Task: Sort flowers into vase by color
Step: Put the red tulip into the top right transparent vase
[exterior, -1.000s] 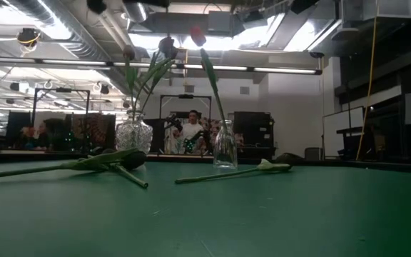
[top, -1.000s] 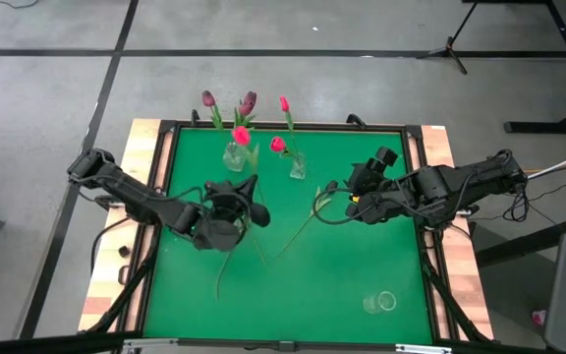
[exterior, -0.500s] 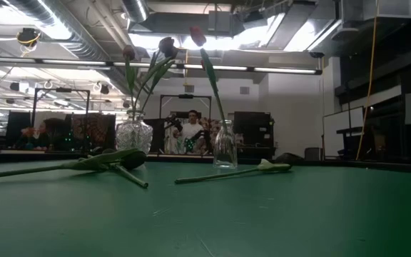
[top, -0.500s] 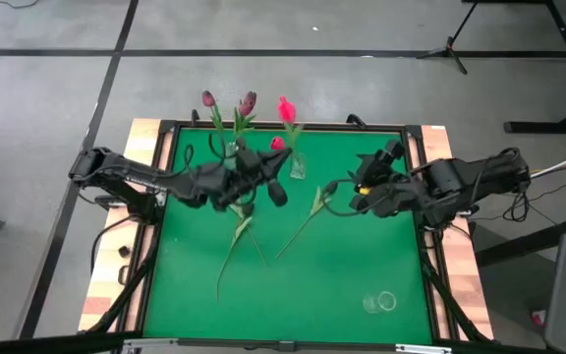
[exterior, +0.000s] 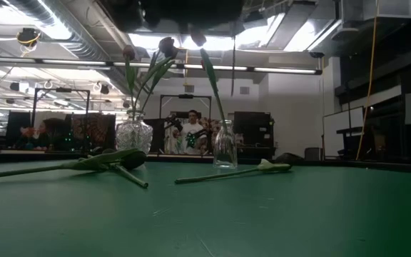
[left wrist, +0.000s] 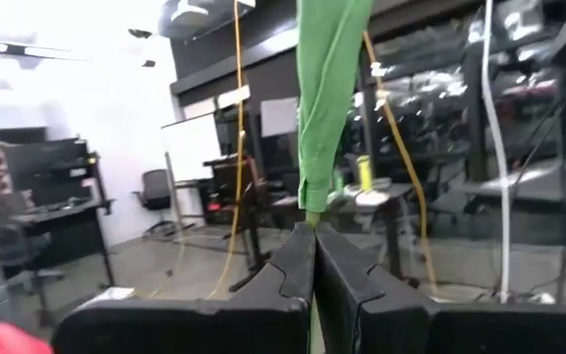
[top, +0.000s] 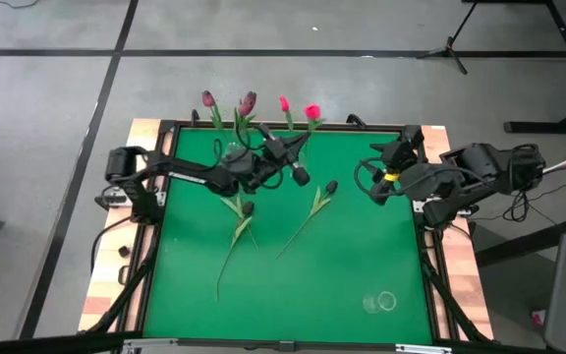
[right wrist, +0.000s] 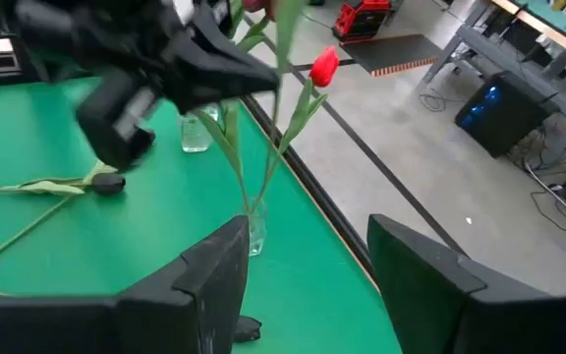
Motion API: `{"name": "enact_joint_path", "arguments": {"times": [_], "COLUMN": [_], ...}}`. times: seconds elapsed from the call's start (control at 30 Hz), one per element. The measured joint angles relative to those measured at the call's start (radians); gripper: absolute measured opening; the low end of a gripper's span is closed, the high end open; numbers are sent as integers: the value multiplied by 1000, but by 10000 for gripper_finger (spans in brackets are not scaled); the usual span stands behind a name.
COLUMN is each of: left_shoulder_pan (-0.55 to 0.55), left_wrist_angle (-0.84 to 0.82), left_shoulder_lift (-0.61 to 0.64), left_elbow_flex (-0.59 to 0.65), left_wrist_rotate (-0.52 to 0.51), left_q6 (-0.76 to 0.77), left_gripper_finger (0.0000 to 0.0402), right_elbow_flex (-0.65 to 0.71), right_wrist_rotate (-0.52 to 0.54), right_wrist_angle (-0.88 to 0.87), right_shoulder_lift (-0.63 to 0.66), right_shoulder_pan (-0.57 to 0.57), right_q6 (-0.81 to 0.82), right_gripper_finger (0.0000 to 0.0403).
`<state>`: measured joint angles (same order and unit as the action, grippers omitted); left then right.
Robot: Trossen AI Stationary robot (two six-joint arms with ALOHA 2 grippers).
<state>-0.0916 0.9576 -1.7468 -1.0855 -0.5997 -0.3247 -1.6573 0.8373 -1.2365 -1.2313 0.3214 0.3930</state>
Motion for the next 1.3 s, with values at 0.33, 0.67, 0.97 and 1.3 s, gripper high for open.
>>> {"name": "enact_joint_path", "arguments": {"times": [0.33, 0.67, 0.97, 1.3], "left_shoulder_pan": [21, 20, 89, 204], "left_wrist_angle": [29, 60, 131, 136], "left_shoulder_lift": [-85, -108, -1, 21], "left_elbow_flex": [0, 2, 1, 1], "left_wrist_rotate": [-124, -152, -254, -338], "left_q6": [0, -30, -248, -298], "left_gripper_finger": [0, 0, 0, 0], "right_elbow_flex": [0, 0, 0, 0], "right_wrist_rotate": [-1, -38, -37, -46], "right_wrist_angle": [-16, -26, -25, -23], "right_shoulder_lift": [0, -1, -1, -1], "right_shoulder_pan": [0, 0, 0, -1], "right_q6": [4, 25, 25, 27], "right_gripper_finger": [209, 209, 209, 209]}}
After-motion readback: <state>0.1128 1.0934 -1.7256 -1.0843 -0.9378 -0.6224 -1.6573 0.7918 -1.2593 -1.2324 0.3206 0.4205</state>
